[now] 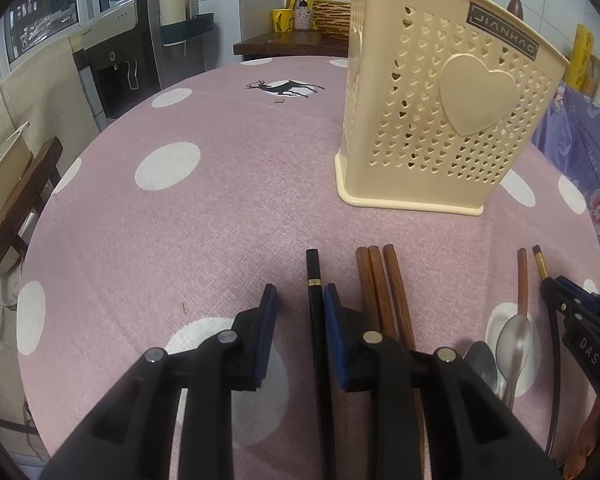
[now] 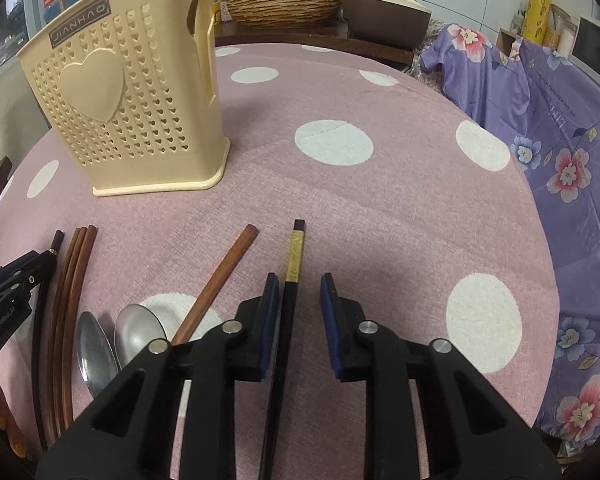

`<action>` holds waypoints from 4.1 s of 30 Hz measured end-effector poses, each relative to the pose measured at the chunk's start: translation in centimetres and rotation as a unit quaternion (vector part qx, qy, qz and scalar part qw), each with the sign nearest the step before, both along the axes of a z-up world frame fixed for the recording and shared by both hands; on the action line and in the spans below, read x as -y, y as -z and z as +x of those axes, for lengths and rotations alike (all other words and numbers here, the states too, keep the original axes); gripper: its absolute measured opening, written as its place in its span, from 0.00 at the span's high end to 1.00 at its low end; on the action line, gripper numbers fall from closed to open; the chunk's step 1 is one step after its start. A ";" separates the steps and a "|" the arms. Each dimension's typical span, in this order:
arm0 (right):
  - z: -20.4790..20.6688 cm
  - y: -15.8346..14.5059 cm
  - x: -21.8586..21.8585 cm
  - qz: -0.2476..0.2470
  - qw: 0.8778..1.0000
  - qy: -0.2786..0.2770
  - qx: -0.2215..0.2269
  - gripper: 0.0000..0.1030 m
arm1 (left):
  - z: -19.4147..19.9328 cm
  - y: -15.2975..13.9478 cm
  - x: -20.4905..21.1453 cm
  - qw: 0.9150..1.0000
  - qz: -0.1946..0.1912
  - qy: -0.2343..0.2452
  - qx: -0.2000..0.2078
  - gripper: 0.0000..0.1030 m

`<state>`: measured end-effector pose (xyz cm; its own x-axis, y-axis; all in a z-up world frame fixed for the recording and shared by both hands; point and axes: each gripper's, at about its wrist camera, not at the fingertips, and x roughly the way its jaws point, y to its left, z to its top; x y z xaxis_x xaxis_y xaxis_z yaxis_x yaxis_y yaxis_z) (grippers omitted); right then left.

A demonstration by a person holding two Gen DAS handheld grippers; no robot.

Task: Organize utensils
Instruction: 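Lift both black chopsticks and carry them toward the beige holder, then lower both black chopsticks into the holder and open both tools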

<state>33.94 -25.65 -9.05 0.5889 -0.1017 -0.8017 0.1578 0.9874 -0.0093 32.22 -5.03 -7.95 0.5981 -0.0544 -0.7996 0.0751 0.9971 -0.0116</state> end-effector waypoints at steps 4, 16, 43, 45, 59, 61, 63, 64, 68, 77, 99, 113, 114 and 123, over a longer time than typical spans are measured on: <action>0.6 0.0 -0.7 -0.013 1.000 -0.002 0.004 0.92 | 0.2 0.0 -0.1 1.000 -0.004 -0.002 0.000 0.78; 0.9 0.1 -0.3 -0.007 1.000 -0.012 0.011 0.93 | 0.6 0.1 -0.3 1.000 -0.004 -0.006 0.002 0.91; -1.0 -3.4 0.8 0.049 0.994 -0.035 0.088 0.93 | 0.1 -3.3 -1.6 0.997 -0.068 0.001 0.043 0.92; -1.5 -4.5 0.9 0.051 0.992 -0.041 0.105 0.93 | -0.5 -4.8 -1.7 0.995 -0.076 0.006 0.062 0.92; -6.1 -14.6 2.1 0.053 0.968 -0.084 0.229 0.93 | -3.9 -14.5 -3.4 0.977 -0.098 0.021 0.188 0.92; -6.4 -15.4 2.2 0.051 0.967 -0.088 0.234 0.93 | -3.8 -15.1 -3.5 0.976 -0.099 0.020 0.194 0.92; -6.5 -15.8 2.2 0.046 0.965 -0.092 0.239 0.93 | -3.6 -15.4 -3.7 0.975 -0.100 0.018 0.198 0.92; -6.5 -16.0 2.1 0.043 0.965 -0.093 0.241 0.93 | -3.4 -15.5 -3.7 0.975 -0.099 0.017 0.199 0.92; -6.1 -16.1 2.1 0.040 0.965 -0.095 0.240 0.93 | -3.3 -15.5 -4.0 0.975 -0.101 0.017 0.198 0.92; -5.9 -16.7 1.6 0.037 0.964 -0.098 0.245 0.93 | -3.2 -16.5 -4.4 0.972 -0.098 0.012 0.215 0.92; -2.5 -24.4 0.1 0.102 0.949 -0.172 0.244 0.93 | -0.9 -23.9 -4.3 0.961 -0.169 0.089 0.200 0.92; 2.5 -33.7 -1.9 0.077 0.938 -0.141 0.308 0.93 | 4.5 -31.0 -2.2 0.947 -0.169 0.049 0.267 0.92; 3.0 -33.1 -1.9 0.075 0.939 -0.139 0.305 0.93 | 5.0 -30.4 -1.8 0.949 -0.163 0.045 0.264 0.92; 6.0 -24.8 -2.2 0.070 0.960 -0.124 0.242 0.93 | 7.3 -22.2 0.1 0.967 -0.161 0.050 0.189 0.94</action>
